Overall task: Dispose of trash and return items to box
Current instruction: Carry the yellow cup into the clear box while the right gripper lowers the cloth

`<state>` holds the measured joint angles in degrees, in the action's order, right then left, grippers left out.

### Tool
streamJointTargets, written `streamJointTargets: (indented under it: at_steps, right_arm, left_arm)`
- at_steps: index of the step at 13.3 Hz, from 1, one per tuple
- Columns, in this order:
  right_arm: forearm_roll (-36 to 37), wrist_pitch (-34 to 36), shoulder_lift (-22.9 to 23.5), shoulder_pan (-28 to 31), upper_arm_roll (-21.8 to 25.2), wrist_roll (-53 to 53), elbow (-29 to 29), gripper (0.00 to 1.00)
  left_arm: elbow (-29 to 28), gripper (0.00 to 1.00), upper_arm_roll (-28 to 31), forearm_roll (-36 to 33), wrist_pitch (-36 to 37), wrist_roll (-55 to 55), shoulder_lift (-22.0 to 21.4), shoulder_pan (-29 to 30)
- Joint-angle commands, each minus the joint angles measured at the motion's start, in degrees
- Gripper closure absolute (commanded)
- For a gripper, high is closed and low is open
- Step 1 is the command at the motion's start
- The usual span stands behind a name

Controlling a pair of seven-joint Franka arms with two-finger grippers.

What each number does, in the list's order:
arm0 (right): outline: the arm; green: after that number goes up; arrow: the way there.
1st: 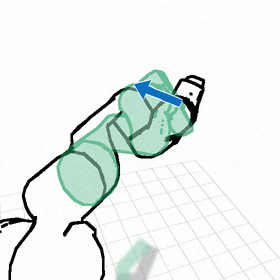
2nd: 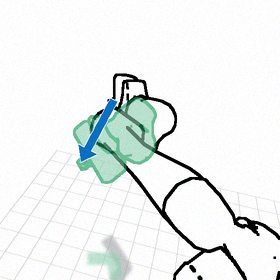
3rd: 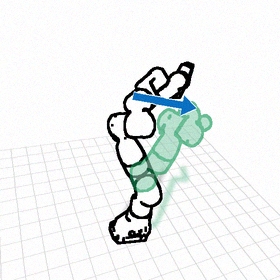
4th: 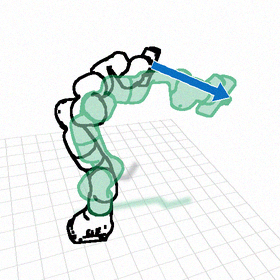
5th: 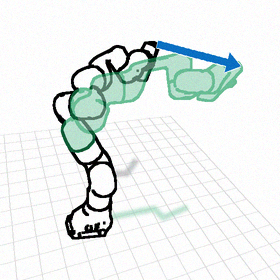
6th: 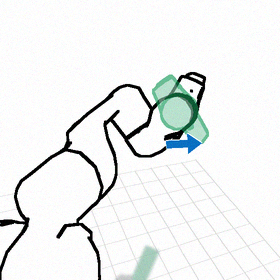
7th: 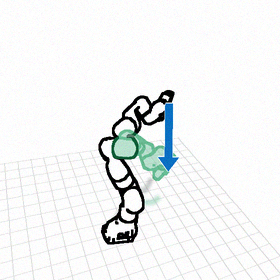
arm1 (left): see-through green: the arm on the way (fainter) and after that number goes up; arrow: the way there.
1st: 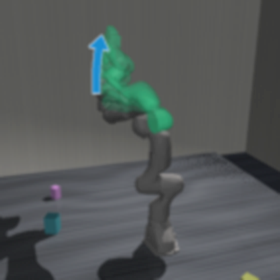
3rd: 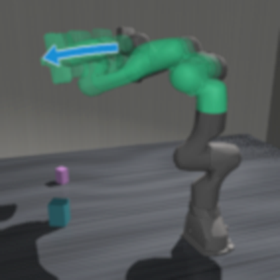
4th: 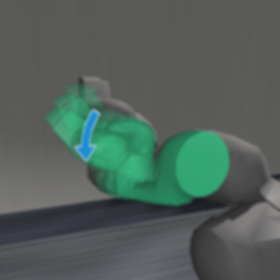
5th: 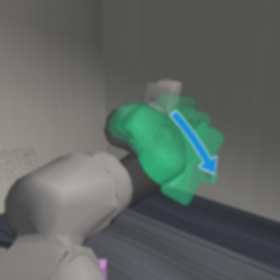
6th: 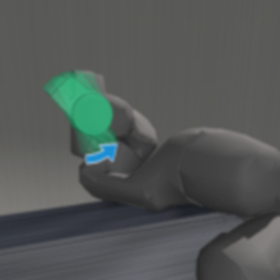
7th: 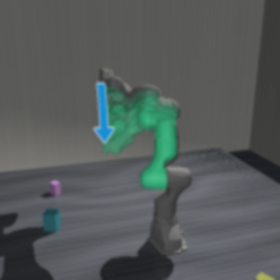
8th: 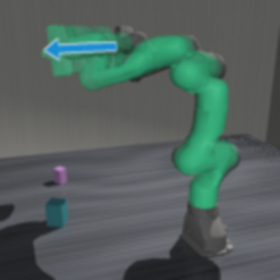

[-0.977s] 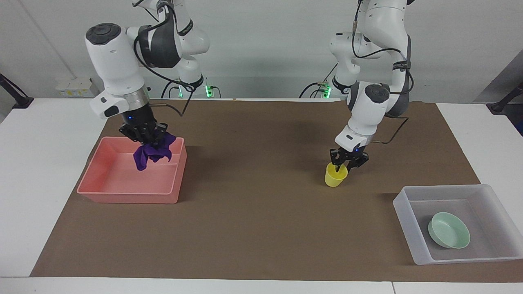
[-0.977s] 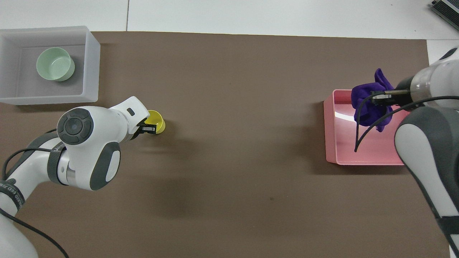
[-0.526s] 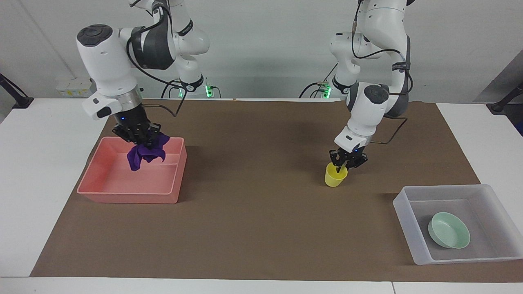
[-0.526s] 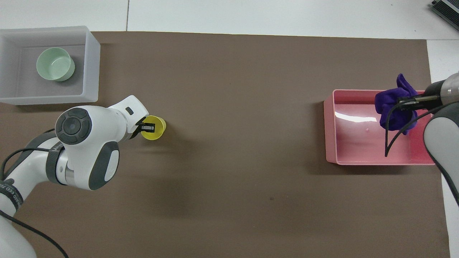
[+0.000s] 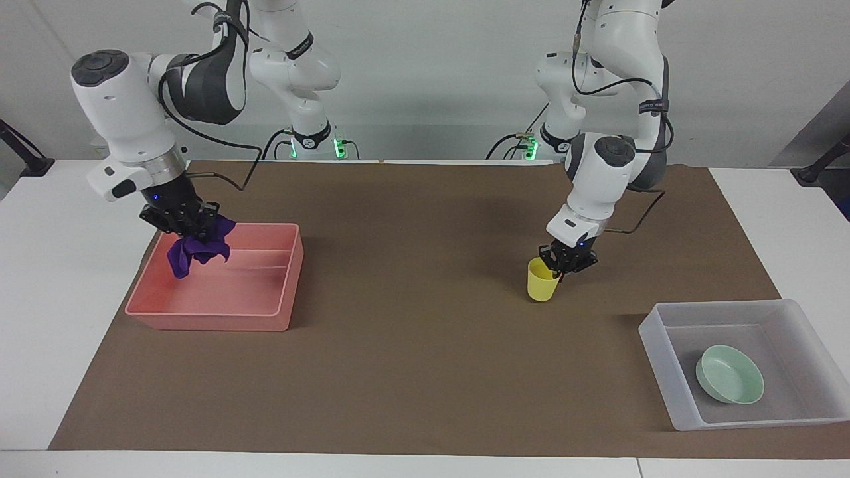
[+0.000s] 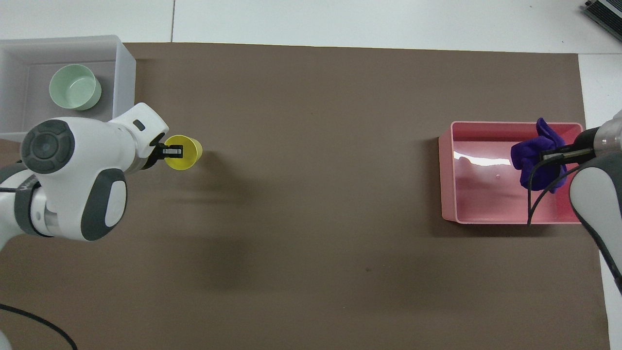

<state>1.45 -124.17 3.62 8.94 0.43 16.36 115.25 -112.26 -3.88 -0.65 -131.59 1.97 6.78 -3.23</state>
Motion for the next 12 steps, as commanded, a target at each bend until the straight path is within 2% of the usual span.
streamJointTargets:
  at_steps: [1, 5, 9, 12]
  right_arm:
    - [0.3, -4.9, 1.1, 0.7, -0.5, 1.6, 4.0, 1.0]
    - [0.3, -8.8, 3.4, 0.7, -0.5, 0.8, 6.1, 1.0]
    - [0.3, -14.2, 5.6, 0.8, -0.5, -0.6, 8.8, 1.0]
    - [0.3, -15.6, 6.0, 0.7, -0.5, -1.9, 9.4, 1.0]
  left_arm:
    - [11.9, 1.0, -0.5, -0.9, 8.5, -4.2, 5.2, 4.3]
    - [24.1, 1.0, -0.8, 0.0, 15.2, -7.5, 11.7, 9.3]
    - [41.0, 1.0, -1.0, 0.0, 22.9, -12.1, 22.6, 12.5]
    - [51.0, 1.0, -0.7, -0.2, 25.7, -14.9, 30.8, 14.3]
